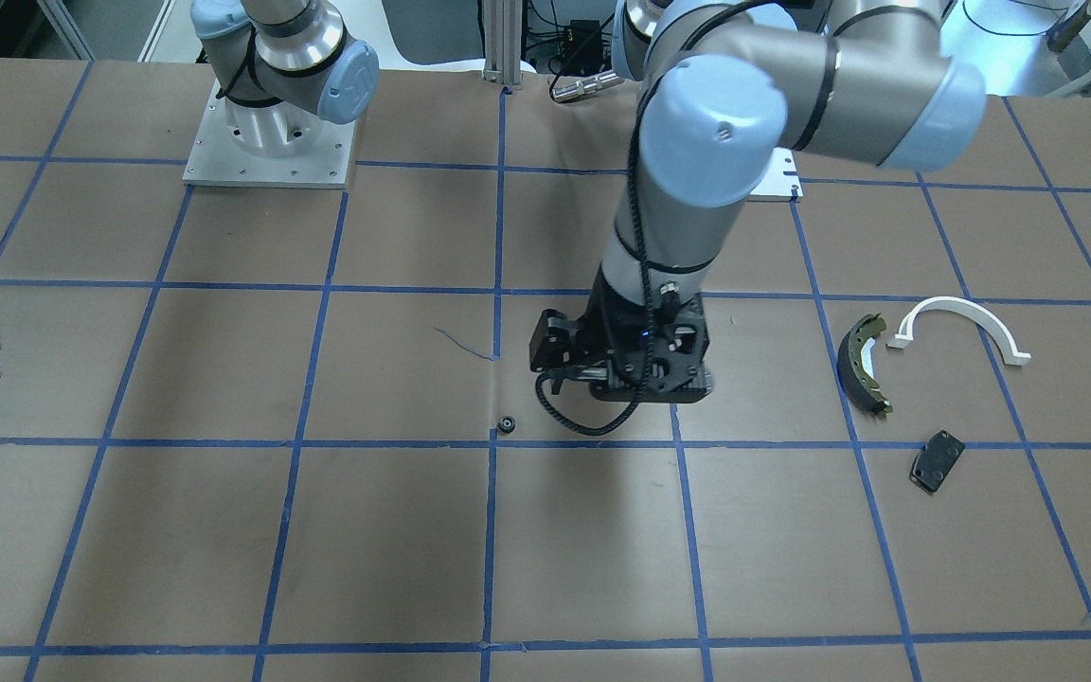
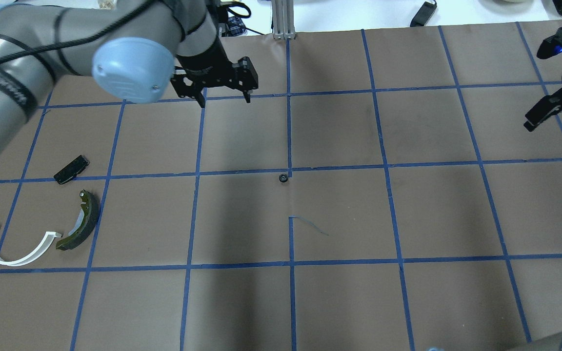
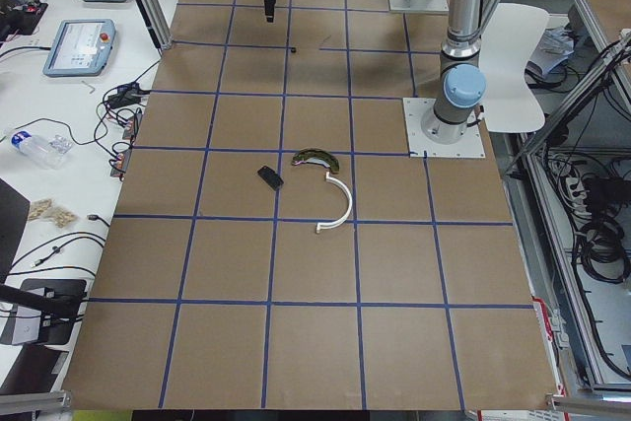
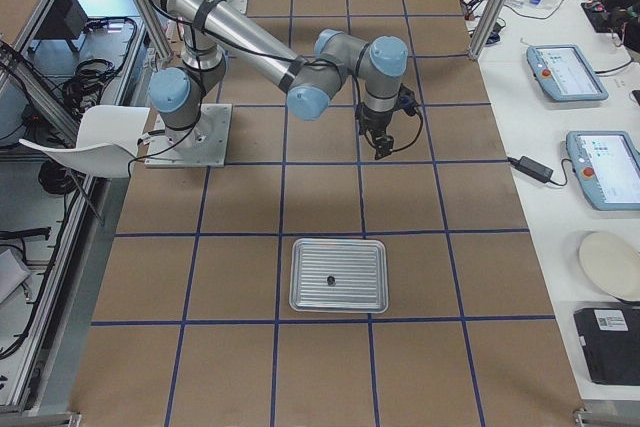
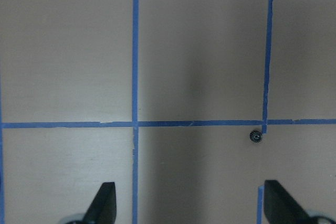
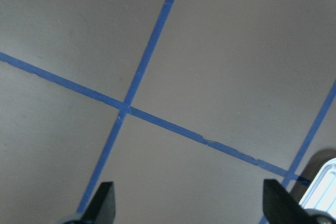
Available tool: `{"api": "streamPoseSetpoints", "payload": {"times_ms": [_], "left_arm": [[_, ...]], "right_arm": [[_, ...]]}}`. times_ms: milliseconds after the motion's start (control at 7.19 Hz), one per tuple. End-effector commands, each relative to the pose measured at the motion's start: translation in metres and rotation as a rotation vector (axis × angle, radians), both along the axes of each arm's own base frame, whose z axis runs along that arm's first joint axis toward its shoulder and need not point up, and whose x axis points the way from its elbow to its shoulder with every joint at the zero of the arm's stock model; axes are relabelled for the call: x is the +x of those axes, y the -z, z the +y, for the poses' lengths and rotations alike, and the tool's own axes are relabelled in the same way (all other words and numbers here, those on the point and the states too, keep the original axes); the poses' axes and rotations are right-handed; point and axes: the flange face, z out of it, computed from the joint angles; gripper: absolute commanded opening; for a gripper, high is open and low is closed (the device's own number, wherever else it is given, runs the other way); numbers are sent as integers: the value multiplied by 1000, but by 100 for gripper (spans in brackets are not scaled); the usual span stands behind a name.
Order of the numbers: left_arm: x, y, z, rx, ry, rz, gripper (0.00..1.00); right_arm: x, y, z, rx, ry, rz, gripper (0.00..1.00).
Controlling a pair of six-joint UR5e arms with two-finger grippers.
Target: Place bearing gear from tray to pile
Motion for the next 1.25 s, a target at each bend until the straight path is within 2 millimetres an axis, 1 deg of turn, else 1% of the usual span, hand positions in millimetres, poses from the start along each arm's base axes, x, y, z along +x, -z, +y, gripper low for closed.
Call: {"api": "streamPoseSetpoints", "payload": {"times_ms": [0, 139, 278, 418, 557, 696, 835, 974, 1113], "left_arm": [[-52, 73, -5, 50, 5, -16, 100], [-67, 97, -2, 82, 27, -34, 100], [-75, 121, 2, 119, 36, -51, 100], [-84, 147, 13, 145, 21, -65, 100], [-85, 161, 16, 131, 27, -83, 100], [-84, 173, 18, 120, 28, -97, 98], [-82, 182, 22, 133, 21, -107, 94], [-82, 190, 29, 151, 0, -113, 94], [-81, 195, 33, 164, -17, -111, 92]], "right_arm": [[-128, 34, 24, 44, -86, -10, 100], [-158, 44, 39, 67, -136, -17, 100], [-196, 47, 64, 79, -150, -15, 100], [-234, 64, 84, 74, -149, -11, 100], [-272, 89, 102, 57, -171, 4, 100], [-306, 101, 124, 48, -141, 2, 100], [-310, 113, 123, 55, -142, -12, 100], [-313, 133, 123, 64, -134, -34, 100], [-311, 141, 120, 69, -90, -43, 100]]}}
